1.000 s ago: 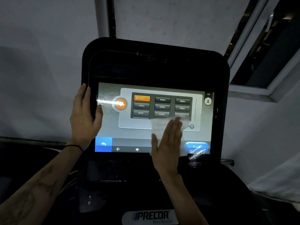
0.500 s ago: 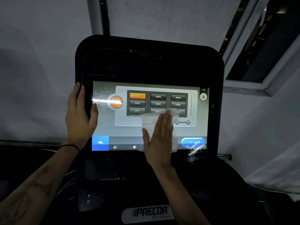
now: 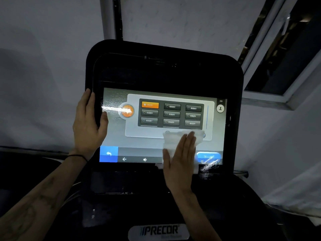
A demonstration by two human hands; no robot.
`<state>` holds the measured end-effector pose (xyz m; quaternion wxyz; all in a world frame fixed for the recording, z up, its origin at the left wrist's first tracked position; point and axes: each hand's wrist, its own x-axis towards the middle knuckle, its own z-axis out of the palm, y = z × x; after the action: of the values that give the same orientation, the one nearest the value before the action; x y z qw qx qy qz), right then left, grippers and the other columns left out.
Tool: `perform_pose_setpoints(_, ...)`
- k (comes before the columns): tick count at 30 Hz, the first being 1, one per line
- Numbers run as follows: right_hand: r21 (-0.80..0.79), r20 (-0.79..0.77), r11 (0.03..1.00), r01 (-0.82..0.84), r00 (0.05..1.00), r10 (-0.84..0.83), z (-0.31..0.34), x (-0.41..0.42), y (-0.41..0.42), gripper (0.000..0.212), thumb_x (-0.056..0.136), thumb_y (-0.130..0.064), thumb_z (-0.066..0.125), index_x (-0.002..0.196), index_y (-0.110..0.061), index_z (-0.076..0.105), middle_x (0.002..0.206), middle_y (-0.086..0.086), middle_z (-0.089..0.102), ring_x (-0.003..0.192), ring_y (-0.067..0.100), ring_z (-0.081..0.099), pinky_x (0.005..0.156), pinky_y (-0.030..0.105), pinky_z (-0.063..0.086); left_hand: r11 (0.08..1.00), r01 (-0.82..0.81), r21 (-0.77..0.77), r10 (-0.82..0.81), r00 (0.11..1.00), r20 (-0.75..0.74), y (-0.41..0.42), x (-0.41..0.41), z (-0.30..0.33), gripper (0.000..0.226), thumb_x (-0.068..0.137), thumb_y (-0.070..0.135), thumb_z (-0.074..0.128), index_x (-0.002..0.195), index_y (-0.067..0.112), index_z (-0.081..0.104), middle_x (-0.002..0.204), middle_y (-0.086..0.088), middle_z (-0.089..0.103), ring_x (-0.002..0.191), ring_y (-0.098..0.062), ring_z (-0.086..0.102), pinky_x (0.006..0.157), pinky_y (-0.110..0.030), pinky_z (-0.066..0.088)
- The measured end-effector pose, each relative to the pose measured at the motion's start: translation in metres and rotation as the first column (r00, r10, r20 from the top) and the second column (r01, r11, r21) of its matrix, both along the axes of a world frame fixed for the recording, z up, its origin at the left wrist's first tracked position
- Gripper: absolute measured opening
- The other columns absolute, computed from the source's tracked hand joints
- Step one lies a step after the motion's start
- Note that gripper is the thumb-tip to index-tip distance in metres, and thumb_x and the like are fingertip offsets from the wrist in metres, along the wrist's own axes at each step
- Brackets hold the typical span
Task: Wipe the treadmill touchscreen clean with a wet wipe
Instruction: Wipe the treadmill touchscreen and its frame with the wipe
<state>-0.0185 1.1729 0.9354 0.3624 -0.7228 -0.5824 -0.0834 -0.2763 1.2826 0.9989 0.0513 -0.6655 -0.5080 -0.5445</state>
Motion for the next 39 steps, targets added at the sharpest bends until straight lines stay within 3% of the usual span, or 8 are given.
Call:
perform_pose_setpoints(7,-0.039,0.071,0.995,-0.094,0.993,0.096,0.017,-0.013,0.015,0.08,0.106,-0.054,0.026,0.162,-0.001,0.005,0.171,0.013,-0.009,0.159,0.023,-0.011,0.129,0.036,-0.002,1.0,0.008,0.007,-0.008,1.0,-0.006,-0.001,0.0,0.001,0.06,0.103,0.025,0.05,0.158,0.006,0.036,0.167,-0.011,0.031,0.154,-0.026,0.034,0.118,-0.035,0.037)
perform_pose_setpoints(13,-0.033,0.037,0.999,-0.015,0.999,0.016,-0.022,-0.019,-0.022,0.079,0.105,-0.05,0.034,0.16,0.002,0.014,0.171,0.016,-0.002,0.159,0.026,-0.003,0.126,0.046,0.013,1.0,-0.002,0.012,0.002,1.0,-0.007,0.0,0.0,0.001,0.06,0.102,0.024,0.051,0.157,0.004,0.038,0.166,-0.012,0.033,0.154,-0.027,0.035,0.117,-0.036,0.037)
perform_pose_setpoints(18,-0.017,0.049,1.0,-0.024,0.998,0.025,0.0,-0.008,0.006,0.08,0.105,-0.052,0.033,0.161,0.002,0.012,0.171,0.016,-0.002,0.159,0.025,-0.002,0.129,0.038,0.004,1.0,0.001,0.015,0.0,1.0,-0.014,0.0,-0.001,0.001,0.059,0.103,0.024,0.051,0.157,0.004,0.038,0.166,-0.012,0.033,0.153,-0.027,0.035,0.116,-0.037,0.039)
perform_pose_setpoints(23,-0.019,0.029,0.998,0.053,0.998,-0.053,-0.025,-0.006,-0.019,0.079,0.104,-0.05,0.035,0.159,0.005,0.017,0.171,0.019,0.003,0.159,0.029,0.003,0.126,0.047,0.015,1.0,-0.001,0.03,0.001,1.0,-0.012,0.001,-0.001,-0.001,0.058,0.103,0.024,0.051,0.156,0.004,0.039,0.166,-0.008,0.033,0.153,-0.027,0.036,0.116,-0.041,0.042)
perform_pose_setpoints(28,-0.04,0.015,0.999,-0.035,0.999,0.035,-0.003,-0.02,0.002,0.082,0.105,-0.057,0.027,0.161,0.0,0.009,0.171,0.015,-0.007,0.159,0.024,-0.008,0.129,0.038,0.0,1.0,0.011,0.011,-0.011,1.0,-0.017,-0.001,0.0,0.001,0.06,0.103,0.027,0.049,0.158,0.005,0.037,0.164,0.001,0.028,0.154,-0.026,0.034,0.118,-0.032,0.036)
perform_pose_setpoints(32,-0.033,-0.026,0.997,0.069,0.997,-0.07,-0.012,0.001,-0.01,0.082,0.104,-0.053,0.031,0.161,0.001,0.009,0.171,0.016,-0.007,0.159,0.025,-0.006,0.127,0.049,0.016,1.0,0.011,0.009,-0.011,1.0,-0.005,-0.001,0.0,0.002,0.059,0.103,0.026,0.05,0.157,0.004,0.037,0.163,0.004,0.027,0.154,-0.025,0.034,0.118,-0.032,0.035)
perform_pose_setpoints(34,-0.051,0.016,0.998,0.024,1.0,-0.023,-0.029,-0.016,-0.028,0.081,0.104,-0.052,0.034,0.16,0.005,0.014,0.171,0.019,-0.002,0.159,0.03,-0.001,0.125,0.051,0.019,1.0,0.006,0.015,-0.006,1.0,-0.008,-0.001,0.0,0.002,0.059,0.103,0.026,0.049,0.157,0.004,0.038,0.163,0.004,0.027,0.154,-0.025,0.034,0.118,-0.029,0.034)
perform_pose_setpoints(39,-0.046,0.001,0.998,-0.036,0.999,0.036,-0.005,-0.019,0.001,0.083,0.105,-0.054,0.032,0.161,0.001,0.009,0.171,0.015,-0.007,0.159,0.024,-0.008,0.128,0.039,0.002,1.0,0.017,0.002,-0.017,1.0,-0.01,-0.002,0.0,0.003,0.06,0.103,0.026,0.049,0.158,0.004,0.036,0.165,-0.003,0.029,0.154,-0.027,0.034,0.12,-0.013,0.023)
